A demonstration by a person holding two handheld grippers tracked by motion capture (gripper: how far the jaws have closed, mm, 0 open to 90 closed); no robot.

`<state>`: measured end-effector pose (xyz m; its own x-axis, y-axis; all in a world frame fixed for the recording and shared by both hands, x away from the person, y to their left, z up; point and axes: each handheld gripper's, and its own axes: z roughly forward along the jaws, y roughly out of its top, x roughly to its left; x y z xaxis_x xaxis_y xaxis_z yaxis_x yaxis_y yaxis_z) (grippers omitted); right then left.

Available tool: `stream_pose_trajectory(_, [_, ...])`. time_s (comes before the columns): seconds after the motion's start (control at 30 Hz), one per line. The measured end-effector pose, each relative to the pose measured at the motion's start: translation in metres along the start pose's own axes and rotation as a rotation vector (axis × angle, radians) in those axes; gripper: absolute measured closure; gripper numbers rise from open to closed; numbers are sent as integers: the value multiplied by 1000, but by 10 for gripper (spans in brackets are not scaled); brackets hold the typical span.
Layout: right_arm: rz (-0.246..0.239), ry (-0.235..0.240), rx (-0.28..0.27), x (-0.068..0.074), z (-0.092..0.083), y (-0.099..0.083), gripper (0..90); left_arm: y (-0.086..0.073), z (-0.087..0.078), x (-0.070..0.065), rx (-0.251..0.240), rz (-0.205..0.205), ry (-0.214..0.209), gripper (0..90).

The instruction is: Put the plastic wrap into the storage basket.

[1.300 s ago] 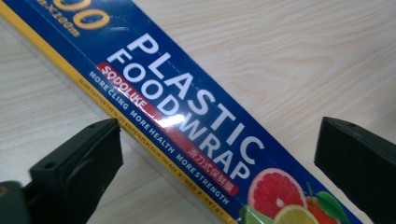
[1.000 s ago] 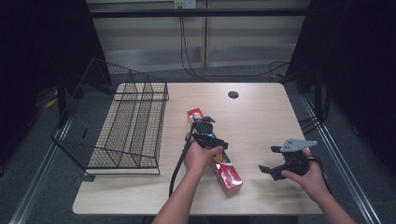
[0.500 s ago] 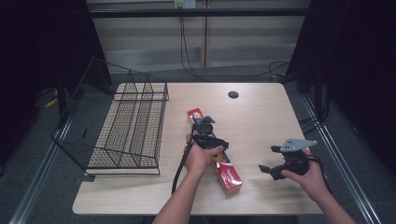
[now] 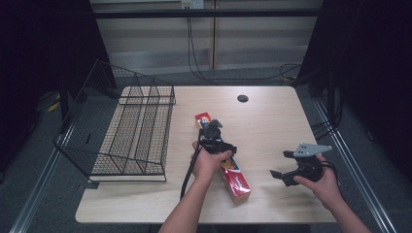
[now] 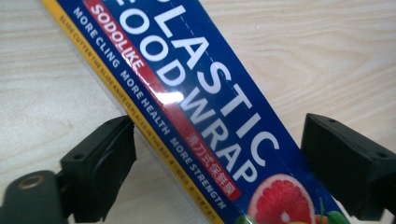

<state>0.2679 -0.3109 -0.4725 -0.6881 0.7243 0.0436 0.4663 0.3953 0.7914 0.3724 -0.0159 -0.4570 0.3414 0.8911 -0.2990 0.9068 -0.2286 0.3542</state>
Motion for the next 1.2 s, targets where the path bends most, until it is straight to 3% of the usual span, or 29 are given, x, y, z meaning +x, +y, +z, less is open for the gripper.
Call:
stream_pose_trajectory(0.27, [2, 2, -2, 1, 0, -1, 61, 0, -14, 12, 64, 24, -2, 297])
stream_pose_trajectory(0.33, [3, -1, -5, 1, 0, 0, 61, 1, -20, 16, 94, 53, 18, 335])
stream_pose_trajectory(0.43, [-1, -1, -3, 0, 0, 0, 61, 2, -23, 17, 99, 66, 40, 377])
stream_pose_trajectory(0.53, [2, -2, -4, 0, 0, 0, 61, 5, -25, 23, 102, 88, 50, 381])
stream_pose_trajectory(0.83, [-3, -2, -1, 0, 2, 0, 61, 11, -20, 21, 79, 85, 68, 352])
stream_pose_trajectory(1.03, [-2, -2, -1, 0, 2, 0, 61, 17, -11, 19, 66, 66, 87, 341])
stream_pose_trajectory(1.2, [-3, 5, -3, -1, 1, 0, 61, 22, -7, 18, 93, 55, 101, 359])
